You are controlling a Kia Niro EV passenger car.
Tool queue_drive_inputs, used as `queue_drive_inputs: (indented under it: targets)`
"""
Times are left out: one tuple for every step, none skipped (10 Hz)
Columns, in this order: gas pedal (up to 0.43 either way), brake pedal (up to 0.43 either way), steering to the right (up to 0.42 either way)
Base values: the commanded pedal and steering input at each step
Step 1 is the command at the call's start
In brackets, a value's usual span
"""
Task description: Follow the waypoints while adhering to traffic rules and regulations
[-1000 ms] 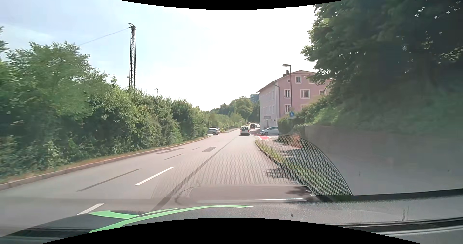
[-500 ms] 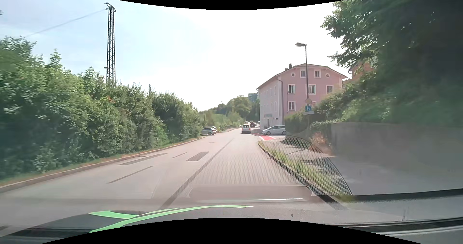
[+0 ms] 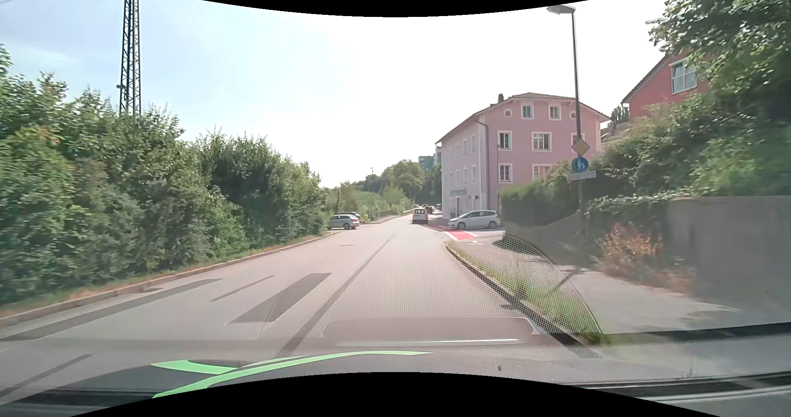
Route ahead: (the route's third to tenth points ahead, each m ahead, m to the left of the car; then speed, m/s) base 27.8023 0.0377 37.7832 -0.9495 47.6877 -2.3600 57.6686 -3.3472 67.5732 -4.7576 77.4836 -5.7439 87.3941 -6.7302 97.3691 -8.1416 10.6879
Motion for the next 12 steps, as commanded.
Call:
queue_drive_inputs:
  targets:
    - [0.020, 0.000, 0.013]
    - [0.020, 0.000, 0.013]
    - [0.020, 0.000, 0.013]
    - [0.020, 0.000, 0.013]
    - [0.020, 0.000, 0.012]
    - [0.020, 0.000, 0.012]
    - [0.020, 0.000, 0.012]
    - [0.020, 0.000, 0.011]
    - [0.020, 0.000, 0.011]
    - [0.020, 0.000, 0.010]
    - [0.020, 0.000, 0.010]
    - [0.028, 0.000, 0.010]
